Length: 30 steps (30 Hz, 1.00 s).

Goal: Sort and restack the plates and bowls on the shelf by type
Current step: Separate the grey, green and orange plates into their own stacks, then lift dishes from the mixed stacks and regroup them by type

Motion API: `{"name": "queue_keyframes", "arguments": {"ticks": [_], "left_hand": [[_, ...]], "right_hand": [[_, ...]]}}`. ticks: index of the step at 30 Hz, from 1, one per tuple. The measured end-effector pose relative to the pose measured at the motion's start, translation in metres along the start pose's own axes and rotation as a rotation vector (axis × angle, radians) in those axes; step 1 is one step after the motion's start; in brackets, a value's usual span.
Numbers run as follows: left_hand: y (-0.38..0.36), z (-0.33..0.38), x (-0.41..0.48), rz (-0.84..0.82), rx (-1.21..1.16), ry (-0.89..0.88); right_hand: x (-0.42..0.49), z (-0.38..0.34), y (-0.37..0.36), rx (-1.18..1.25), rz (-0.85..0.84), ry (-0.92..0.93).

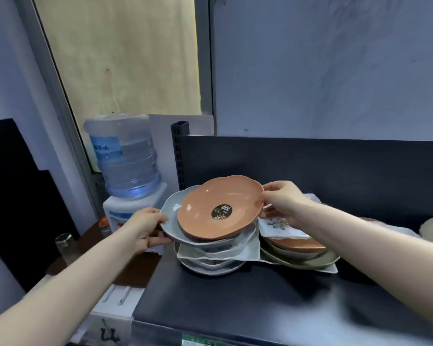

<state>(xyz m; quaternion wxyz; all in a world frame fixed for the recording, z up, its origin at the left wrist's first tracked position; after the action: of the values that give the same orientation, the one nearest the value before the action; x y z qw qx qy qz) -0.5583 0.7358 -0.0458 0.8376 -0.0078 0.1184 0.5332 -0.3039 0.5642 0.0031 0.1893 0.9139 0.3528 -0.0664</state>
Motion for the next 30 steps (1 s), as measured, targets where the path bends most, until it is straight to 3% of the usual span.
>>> {"name": "queue_keyframes", "arguments": {"ticks": [10,15,18,21,25,30], "left_hand": [[-0.015,-0.008,0.009,-0.131,0.131,-0.032],[-0.006,-0.004,0.011,-0.113,0.195,-0.071],[0.007,0.017,0.018,0.048,0.275,-0.256],[-0.007,0.059,0.001,0.181,0.510,-0.518],[-0.082,0.104,-0.036,0.076,0.565,-0.794],[-0.188,0.120,-0.072,-0.139,0.607,-0.922]], "right_hand": [[0.000,0.009,-0.006,-0.191,0.028,0.017],[-0.004,0.010,0.038,-0.152,0.100,0.032],[-0.009,0.020,0.080,-0.125,0.161,0.008],[-0.019,0.037,0.126,-0.114,0.226,-0.020],[-0.029,0.069,0.180,-0.046,0.286,-0.078],[-0.038,0.100,0.243,-0.086,0.397,-0.107]]}}
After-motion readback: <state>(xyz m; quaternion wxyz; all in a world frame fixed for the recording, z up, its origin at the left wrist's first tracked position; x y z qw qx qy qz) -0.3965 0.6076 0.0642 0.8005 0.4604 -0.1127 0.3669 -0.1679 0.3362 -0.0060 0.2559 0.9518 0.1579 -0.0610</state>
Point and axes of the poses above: each hand's wrist, its own x-axis towards the middle knuckle, its own y-axis out of the back of the hand, z = x × y, the point moved 9 cm from there along x, towards the middle knuckle, and after that the axes turned 9 degrees about -y, right-handed, at the moved point
